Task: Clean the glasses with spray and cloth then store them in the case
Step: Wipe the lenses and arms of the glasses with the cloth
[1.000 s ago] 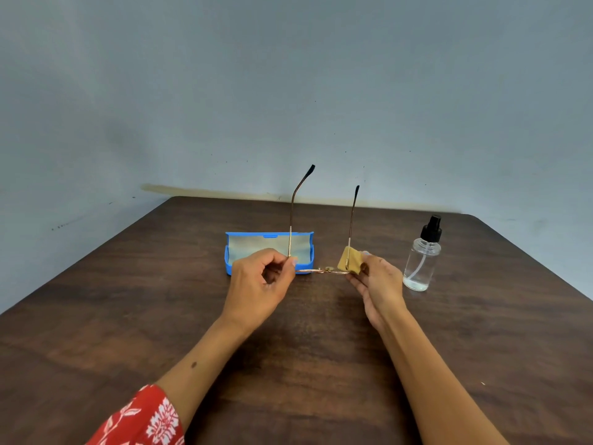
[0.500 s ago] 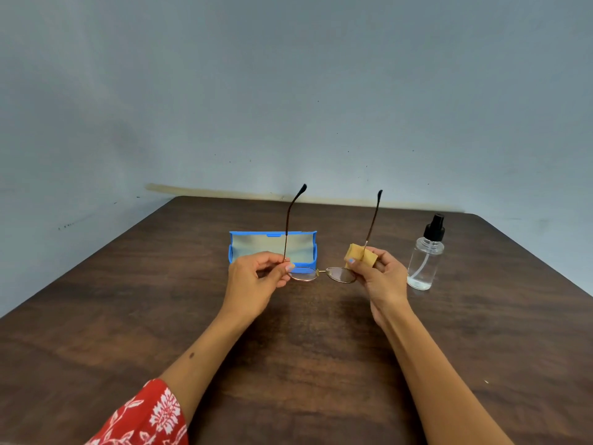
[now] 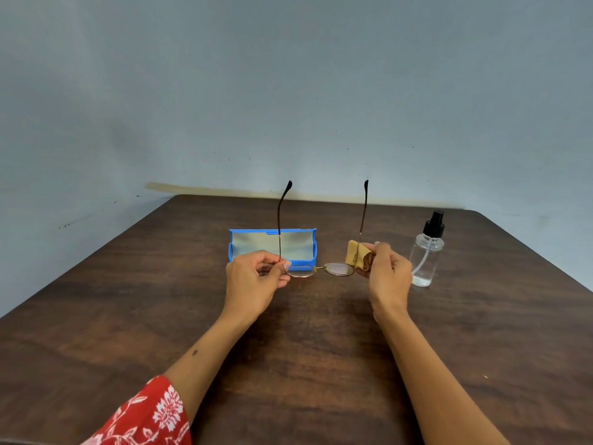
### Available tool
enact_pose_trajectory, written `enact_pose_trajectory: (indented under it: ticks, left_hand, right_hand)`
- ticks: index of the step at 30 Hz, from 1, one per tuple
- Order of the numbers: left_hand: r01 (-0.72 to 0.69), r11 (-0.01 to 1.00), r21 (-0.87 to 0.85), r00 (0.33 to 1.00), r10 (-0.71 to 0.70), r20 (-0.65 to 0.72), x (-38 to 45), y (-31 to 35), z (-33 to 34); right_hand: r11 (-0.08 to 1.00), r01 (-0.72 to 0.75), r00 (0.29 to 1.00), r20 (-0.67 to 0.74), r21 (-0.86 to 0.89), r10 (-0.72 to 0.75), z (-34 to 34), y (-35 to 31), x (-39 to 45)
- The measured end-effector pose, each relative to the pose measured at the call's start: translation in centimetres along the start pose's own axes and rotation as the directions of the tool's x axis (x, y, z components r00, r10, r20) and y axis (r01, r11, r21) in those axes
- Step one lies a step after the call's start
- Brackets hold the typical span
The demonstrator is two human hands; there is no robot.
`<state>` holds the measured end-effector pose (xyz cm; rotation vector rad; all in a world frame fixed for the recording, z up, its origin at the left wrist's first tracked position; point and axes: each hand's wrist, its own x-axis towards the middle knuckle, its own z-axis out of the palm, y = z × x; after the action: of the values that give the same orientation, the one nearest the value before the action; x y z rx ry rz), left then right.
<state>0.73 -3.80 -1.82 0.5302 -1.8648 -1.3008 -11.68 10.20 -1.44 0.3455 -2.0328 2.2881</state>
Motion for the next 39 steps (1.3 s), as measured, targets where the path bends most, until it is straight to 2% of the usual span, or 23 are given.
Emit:
enact_pose_trajectory:
  ticks: [9,16,23,27,30,36,39]
  left_hand:
    - [0.017,1.000,-0.020,0.999,-0.017,-0.030,0.3,-0.6,-0.1]
    - [0.034,0.999,0.026,0.999,-0.035,0.038,0.5,-0.8,-0.1]
    - [0.039,0.998,0.044,0.995,-0.043,0.085,0.3,-1.1,0.3]
    - [0.061,0.998,-0.023,0.995,-0.058,0.085,0.3,-1.3,0.6]
    - [0.063,0.997,-0.033,0.994,-0.059,0.089,0.3,-1.6,0.5]
    - [0.078,0.997,-0.028,0.989,-0.074,0.127,0.2,-1.6,0.6]
    - [0.095,0.995,-0.037,0.989,-0.090,0.120,0.2,-1.4,0.6]
  right_hand:
    - [0.993,-0.060,0.986,0.159,0.106,0.043,-0.2,0.0,0.2]
    - [1.000,-0.003,0.994,0.106,0.026,0.000,-0.5,0.2,0.8]
    - [0.993,0.085,0.995,0.045,0.086,-0.089,-0.9,-0.8,1.9]
    - [0.999,0.024,0.988,0.154,-0.033,-0.019,-1.2,-0.3,1.3]
    - [0.996,-0.038,0.982,0.181,-0.078,0.051,-1.2,-0.2,1.1]
    - [1.000,0.015,0.995,0.103,-0.018,-0.013,-0.8,-2.0,2.4]
    - [0.992,0.031,0.989,0.145,-0.121,-0.013,-0.8,-1.3,1.9]
